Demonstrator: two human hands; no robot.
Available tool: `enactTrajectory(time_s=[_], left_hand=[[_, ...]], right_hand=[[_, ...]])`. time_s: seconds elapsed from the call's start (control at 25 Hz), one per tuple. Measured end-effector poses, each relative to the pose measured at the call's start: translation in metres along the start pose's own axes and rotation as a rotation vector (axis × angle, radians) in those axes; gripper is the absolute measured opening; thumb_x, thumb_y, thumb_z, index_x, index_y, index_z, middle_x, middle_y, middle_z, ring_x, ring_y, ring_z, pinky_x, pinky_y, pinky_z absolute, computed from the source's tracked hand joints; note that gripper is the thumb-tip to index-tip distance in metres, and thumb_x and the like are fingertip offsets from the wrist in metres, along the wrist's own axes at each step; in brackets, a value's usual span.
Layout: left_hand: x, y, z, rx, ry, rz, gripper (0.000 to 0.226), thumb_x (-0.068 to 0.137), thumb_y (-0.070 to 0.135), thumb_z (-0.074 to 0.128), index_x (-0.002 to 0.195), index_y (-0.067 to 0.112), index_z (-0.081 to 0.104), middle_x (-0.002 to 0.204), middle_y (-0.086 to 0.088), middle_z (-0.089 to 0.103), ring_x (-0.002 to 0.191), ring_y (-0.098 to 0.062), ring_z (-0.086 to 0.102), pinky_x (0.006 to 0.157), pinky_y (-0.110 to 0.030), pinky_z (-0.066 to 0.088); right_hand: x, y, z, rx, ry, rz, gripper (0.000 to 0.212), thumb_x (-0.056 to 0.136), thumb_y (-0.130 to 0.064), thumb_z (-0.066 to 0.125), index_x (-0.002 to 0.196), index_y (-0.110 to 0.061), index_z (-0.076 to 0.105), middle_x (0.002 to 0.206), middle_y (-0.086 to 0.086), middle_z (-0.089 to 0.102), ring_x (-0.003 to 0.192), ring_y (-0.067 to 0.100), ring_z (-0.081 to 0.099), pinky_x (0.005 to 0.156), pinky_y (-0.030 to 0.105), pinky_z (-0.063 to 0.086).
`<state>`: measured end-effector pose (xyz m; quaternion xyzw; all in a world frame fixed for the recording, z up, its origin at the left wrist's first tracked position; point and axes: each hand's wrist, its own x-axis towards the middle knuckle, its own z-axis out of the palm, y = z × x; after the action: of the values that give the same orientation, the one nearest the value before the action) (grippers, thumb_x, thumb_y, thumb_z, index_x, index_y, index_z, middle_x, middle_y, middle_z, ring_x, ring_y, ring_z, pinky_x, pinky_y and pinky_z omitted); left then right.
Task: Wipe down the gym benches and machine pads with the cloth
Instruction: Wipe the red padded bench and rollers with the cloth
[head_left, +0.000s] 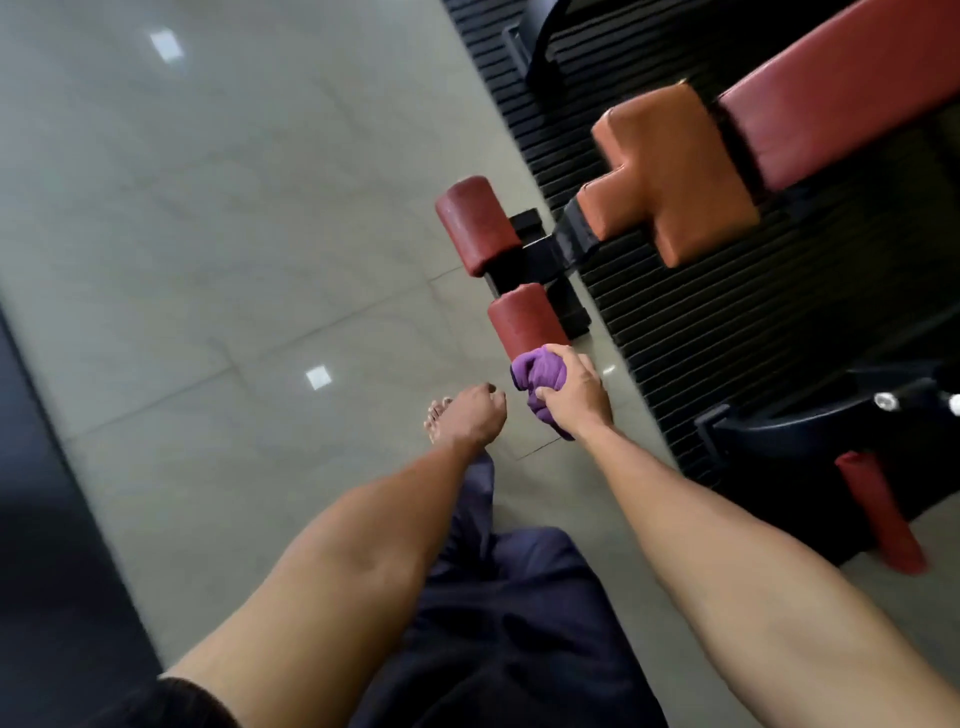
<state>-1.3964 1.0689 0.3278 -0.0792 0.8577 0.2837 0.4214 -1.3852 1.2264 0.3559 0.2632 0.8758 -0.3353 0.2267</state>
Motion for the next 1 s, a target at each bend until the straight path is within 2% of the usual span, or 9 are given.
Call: enactTrajectory(time_s=[0.08,0.2,0.32,0.44,0.56,0.64,0.72,0.88,1.0], left_hand=[[0.03,0.016,0.01,-0.038,0.006,-0.009,0.035,0.098,0.033,0.036,0.098,0.015,0.066,0.114,-0.016,0.068,0.104,-0.033,0.061,0.084,-0.035,0.041],[0.086,0.025,0.036,-0.119,0.0,-0.055,0.038,0.102,0.032,0.036,0.117,0.015,0.067,0.125,-0.012,0.066,0.117,-0.032,0.059,0.089,-0.035,0.041],[0.159,0.017,0.081,-0.284,0.012,-0.105,0.041,0.106,0.035,0.032,0.115,0.011,0.064,0.125,-0.014,0.065,0.116,-0.034,0.058,0.092,-0.039,0.043],[0.222,0.013,0.126,-0.447,0.081,-0.139,0.047,0.107,0.042,0.024,0.114,0.015,0.062,0.125,-0.009,0.065,0.11,-0.027,0.058,0.091,-0.036,0.042],[0.261,0.012,0.161,-0.654,0.191,-0.148,0.056,0.104,0.047,0.019,0.142,0.023,0.052,0.146,0.002,0.055,0.131,-0.015,0.049,0.112,-0.038,0.037],[0.272,0.017,0.175,-0.723,0.255,-0.155,0.057,0.104,0.047,0.019,0.147,0.023,0.047,0.15,0.003,0.05,0.138,-0.012,0.044,0.117,-0.038,0.033],[0.278,0.025,0.182,-0.782,0.311,-0.175,0.059,0.104,0.047,0.019,0.15,0.022,0.045,0.153,0.001,0.047,0.141,-0.012,0.041,0.119,-0.037,0.031],[0.283,0.035,0.184,-0.846,0.382,-0.235,0.049,0.11,0.034,0.022,0.153,0.022,0.041,0.155,0.001,0.045,0.142,-0.011,0.038,0.119,-0.03,0.028],[0.286,0.033,0.188,-0.884,0.407,-0.269,0.049,0.109,0.038,0.022,0.147,0.024,0.049,0.148,0.001,0.052,0.137,-0.014,0.046,0.117,-0.036,0.033]], right_hand=[[0.045,0.011,0.004,-0.023,-0.004,-0.007,0.072,0.083,-0.015,0.074,0.144,-0.042,0.045,0.139,-0.004,0.05,0.112,0.022,0.06,0.082,0.025,0.042],[0.113,0.036,0.026,-0.044,-0.002,-0.052,0.081,0.081,-0.018,0.077,0.148,-0.041,0.038,0.141,-0.001,0.049,0.119,0.028,0.057,0.093,0.036,0.049],[0.189,0.066,0.063,-0.062,0.034,-0.173,0.082,0.081,-0.018,0.078,0.148,-0.039,0.036,0.143,-0.001,0.045,0.124,0.033,0.053,0.099,0.049,0.049],[0.246,0.1,0.095,-0.176,0.051,-0.343,0.081,0.085,-0.024,0.074,0.153,-0.036,0.033,0.149,0.003,0.038,0.132,0.036,0.043,0.102,0.051,0.047],[0.27,0.136,0.119,-0.359,-0.019,-0.397,0.085,0.087,-0.047,0.068,0.156,-0.044,0.019,0.161,0.006,0.018,0.145,0.038,0.023,0.105,0.053,0.044],[0.28,0.148,0.124,-0.397,-0.026,-0.445,0.085,0.086,-0.057,0.063,0.156,-0.047,0.016,0.164,0.007,0.01,0.147,0.042,0.017,0.108,0.055,0.041],[0.304,0.142,0.127,-0.419,0.003,-0.505,0.083,0.084,-0.059,0.062,0.156,-0.047,0.023,0.163,0.011,0.011,0.146,0.048,0.018,0.111,0.057,0.039],[0.34,0.107,0.128,-0.532,0.004,-0.541,0.077,0.08,-0.056,0.07,0.149,-0.048,0.036,0.161,0.01,0.014,0.138,0.049,0.03,0.097,0.056,0.051],[0.32,0.119,0.125,-0.505,-0.007,-0.521,0.068,0.08,-0.048,0.071,0.142,-0.043,0.043,0.156,0.008,0.017,0.134,0.053,0.034,0.084,0.057,0.058]])
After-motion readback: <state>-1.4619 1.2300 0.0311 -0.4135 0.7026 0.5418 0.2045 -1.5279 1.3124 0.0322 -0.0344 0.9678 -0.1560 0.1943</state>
